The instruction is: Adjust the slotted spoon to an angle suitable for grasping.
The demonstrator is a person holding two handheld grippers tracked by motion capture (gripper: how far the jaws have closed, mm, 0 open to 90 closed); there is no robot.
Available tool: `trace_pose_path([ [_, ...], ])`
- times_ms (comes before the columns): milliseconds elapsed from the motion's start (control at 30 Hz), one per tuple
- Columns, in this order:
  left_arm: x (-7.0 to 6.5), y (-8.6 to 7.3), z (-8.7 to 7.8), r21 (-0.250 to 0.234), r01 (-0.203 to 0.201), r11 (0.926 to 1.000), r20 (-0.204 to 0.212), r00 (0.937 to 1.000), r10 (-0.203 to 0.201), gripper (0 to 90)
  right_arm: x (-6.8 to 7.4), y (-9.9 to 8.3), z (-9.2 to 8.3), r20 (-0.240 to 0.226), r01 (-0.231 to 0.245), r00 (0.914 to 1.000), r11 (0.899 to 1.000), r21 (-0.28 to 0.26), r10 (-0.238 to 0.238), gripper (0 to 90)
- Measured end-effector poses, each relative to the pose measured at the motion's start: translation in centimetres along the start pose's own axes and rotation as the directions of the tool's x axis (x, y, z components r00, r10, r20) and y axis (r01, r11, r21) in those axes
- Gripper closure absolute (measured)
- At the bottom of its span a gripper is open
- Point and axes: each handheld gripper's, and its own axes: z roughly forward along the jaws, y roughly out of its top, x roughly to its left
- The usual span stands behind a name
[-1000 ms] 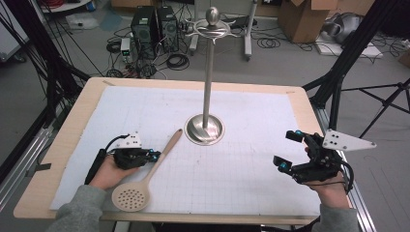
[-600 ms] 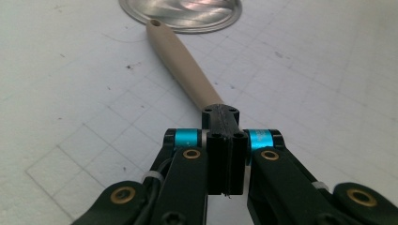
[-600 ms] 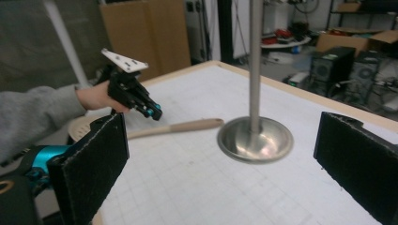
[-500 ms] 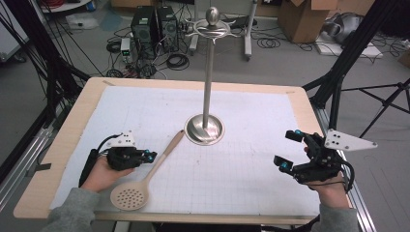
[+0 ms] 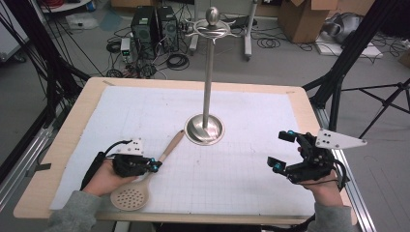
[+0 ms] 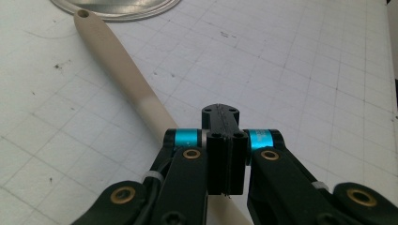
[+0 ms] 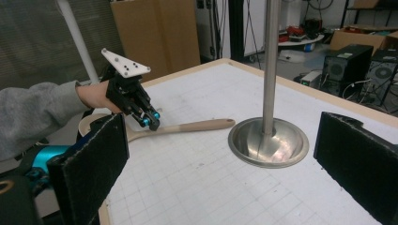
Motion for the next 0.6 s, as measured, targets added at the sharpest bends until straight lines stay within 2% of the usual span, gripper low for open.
trace_pose_path([
  [133, -0.01, -0.32, -0.09, -0.001, 0.0, 1.0, 0.017, 0.9999, 0.0, 89.5, -0.08, -0.07, 0.25, 0.0, -0.007, 1.0, 1.0, -0.004, 0.007, 2.2],
  [233, -0.11, -0.47, 0.08, 0.027, -0.011, 0.9996, 0.02, 0.9997, 0.011, 89.5, -0.1, -0.06, 0.38, -0.004, -0.008, 1.0, 1.0, 0.001, 0.008, 2.2],
  [333, -0.15, -0.74, 0.3, 0.058, -0.004, 0.9983, 0.022, 0.9997, 0.003, 89.5, -0.11, -0.03, 0.5, -0.007, -0.009, 0.9999, 1.0, 0.003, 0.009, 2.2],
  [467, -0.16, -0.84, 0.08, 0.061, 0.002, 0.9982, 0.032, 0.9995, -0.004, 89.6, -0.18, 0.0, 0.77, -0.009, -0.004, 1.0, 1.0, 0.006, 0.004, 2.2],
  [600, -0.35, -0.99, -0.23, 0.065, -0.035, 0.9973, 0.025, 0.9991, 0.033, 89.8, -0.24, -0.02, 1.01, -0.014, -0.012, 0.9998, 1.0, 0.012, 0.012, 2.2],
])
